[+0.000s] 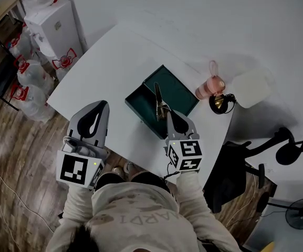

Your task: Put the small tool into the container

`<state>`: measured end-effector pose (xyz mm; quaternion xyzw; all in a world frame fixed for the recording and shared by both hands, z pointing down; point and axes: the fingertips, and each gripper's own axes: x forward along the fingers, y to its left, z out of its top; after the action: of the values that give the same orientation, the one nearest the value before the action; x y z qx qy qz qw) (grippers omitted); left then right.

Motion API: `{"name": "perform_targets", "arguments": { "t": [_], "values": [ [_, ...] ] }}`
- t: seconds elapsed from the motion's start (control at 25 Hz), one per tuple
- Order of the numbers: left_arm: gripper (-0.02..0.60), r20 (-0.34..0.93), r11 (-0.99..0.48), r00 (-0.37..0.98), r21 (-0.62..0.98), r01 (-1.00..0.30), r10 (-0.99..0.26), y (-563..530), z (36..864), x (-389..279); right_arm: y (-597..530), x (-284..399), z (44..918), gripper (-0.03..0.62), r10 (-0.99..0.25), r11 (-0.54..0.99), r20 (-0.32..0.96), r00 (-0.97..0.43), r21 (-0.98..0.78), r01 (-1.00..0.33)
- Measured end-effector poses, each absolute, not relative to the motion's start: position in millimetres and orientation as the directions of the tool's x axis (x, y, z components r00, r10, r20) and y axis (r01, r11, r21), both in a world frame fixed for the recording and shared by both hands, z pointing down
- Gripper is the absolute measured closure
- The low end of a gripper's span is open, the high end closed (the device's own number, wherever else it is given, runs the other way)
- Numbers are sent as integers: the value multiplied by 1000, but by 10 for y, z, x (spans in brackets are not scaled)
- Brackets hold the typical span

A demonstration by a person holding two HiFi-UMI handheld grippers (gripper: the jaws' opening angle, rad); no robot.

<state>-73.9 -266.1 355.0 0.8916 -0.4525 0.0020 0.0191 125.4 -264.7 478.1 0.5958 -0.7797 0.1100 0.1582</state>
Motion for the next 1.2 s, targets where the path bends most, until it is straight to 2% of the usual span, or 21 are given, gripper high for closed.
{"name": "perform_targets", "arguments": {
  "t": [0.68, 0.96, 1.2],
  "values": [
    [577, 63, -534, 536, 46, -844, -842, -2855, 3707, -898, -2941, 1241, 5506, 583, -763, 347, 608, -218, 102, -932],
    [577, 73, -521, 524, 54, -852, -849, -2894, 3762, -957, -3037, 1125, 5564, 582, -745, 395, 634, -208, 168, -903],
    [578, 77, -511, 515, 58, -857, -854, -2915, 3785, -998, -3078, 1092, 5637, 582, -735, 413, 662, -145, 268, -870]
  ]
}}
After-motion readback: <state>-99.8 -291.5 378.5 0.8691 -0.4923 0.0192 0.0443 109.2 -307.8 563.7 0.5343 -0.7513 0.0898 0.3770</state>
